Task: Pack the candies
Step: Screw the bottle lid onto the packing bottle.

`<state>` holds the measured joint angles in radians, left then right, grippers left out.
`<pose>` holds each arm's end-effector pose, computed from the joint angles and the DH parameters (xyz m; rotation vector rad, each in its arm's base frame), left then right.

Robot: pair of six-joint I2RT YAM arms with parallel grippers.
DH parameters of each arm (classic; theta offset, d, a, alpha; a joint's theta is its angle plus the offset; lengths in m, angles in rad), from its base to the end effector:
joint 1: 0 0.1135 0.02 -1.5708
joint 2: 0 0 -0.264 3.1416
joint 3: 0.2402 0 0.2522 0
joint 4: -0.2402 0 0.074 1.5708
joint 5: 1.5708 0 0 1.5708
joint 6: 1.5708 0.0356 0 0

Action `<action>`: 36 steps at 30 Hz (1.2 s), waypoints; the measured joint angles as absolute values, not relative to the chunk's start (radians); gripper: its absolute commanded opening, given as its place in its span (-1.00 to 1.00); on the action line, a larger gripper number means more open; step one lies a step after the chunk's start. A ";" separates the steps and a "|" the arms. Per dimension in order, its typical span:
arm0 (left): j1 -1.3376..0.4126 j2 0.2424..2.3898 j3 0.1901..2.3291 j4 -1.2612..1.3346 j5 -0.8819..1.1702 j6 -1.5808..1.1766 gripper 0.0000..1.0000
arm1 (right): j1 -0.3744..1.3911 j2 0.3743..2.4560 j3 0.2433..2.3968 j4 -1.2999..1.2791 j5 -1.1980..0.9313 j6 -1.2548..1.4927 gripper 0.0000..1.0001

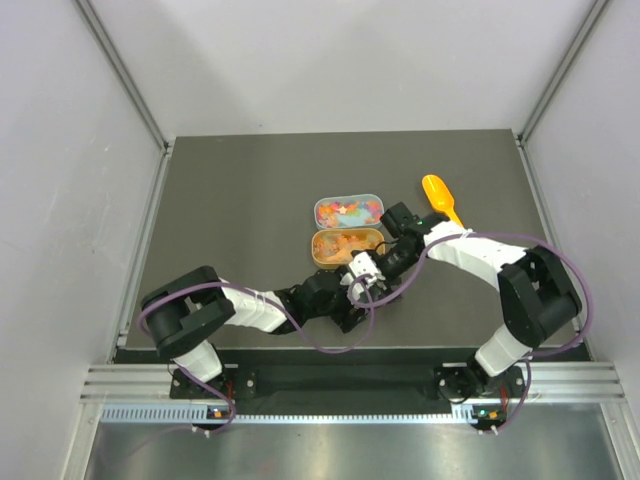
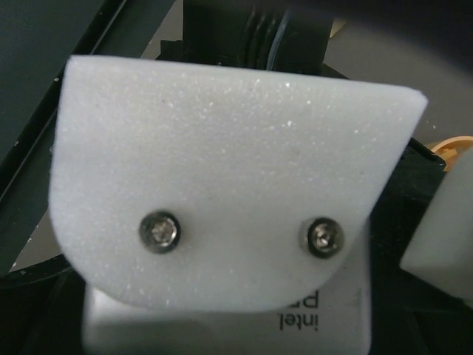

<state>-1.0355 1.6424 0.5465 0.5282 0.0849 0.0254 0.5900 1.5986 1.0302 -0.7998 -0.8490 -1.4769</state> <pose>0.1487 -0.2566 0.1275 1.1645 1.8834 -0.6696 0.2225 0.1812 0.2006 -2.1684 1.1606 0.8959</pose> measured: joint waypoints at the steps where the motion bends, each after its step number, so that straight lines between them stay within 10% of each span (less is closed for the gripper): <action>1: -1.036 1.643 0.547 0.529 0.084 0.026 0.39 | 0.591 1.599 1.030 -0.800 -0.846 -1.472 0.69; 36: -1.027 1.636 0.522 0.555 0.107 0.056 0.39 | 0.694 1.427 0.874 -0.552 -0.663 -0.926 0.51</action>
<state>-1.0271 1.6360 0.5224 0.5552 0.1066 0.0559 0.6937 1.4265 0.8742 -0.5522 -0.6632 -0.9264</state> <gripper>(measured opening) 0.828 0.742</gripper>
